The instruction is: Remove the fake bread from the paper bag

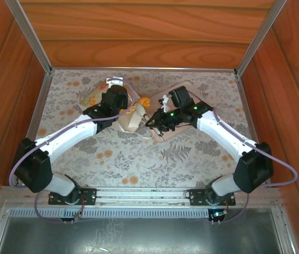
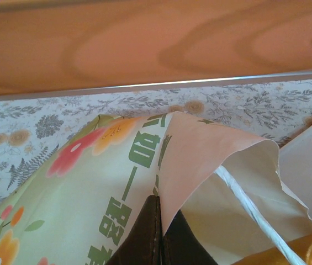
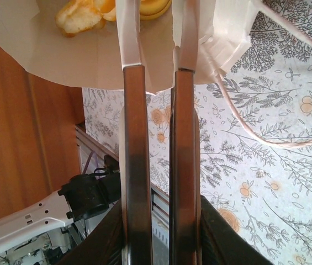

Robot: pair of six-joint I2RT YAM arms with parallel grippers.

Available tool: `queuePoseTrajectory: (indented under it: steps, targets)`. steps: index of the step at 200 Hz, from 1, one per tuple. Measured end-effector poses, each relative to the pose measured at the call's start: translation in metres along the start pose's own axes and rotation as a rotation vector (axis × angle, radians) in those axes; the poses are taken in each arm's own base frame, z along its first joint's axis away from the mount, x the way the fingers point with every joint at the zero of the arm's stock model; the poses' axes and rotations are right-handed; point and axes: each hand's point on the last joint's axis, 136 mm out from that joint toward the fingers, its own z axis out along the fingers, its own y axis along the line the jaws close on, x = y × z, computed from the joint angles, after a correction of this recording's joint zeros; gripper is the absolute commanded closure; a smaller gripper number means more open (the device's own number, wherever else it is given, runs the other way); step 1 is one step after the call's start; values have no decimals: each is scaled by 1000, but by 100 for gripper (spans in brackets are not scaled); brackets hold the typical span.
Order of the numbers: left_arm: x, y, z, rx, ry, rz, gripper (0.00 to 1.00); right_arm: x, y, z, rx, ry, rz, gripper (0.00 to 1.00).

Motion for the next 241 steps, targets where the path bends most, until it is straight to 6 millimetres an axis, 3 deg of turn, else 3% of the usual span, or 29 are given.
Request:
queuePoseTrajectory:
  steps: [60,100,184,241]
  targets:
    - [-5,3,-6,2,-12,-6,100,9,6,-43,30,-80,-14,76]
    - [-6,5,-7,-7,-15,-4,100,16,-2,-82,82,-140,2,76]
    - [-17,11,-21,0,-39,-16,100,25,-39,-153,347,-241,44,75]
    - [-28,16,-41,35,-59,-28,100,20,-81,-170,596,-184,69,73]
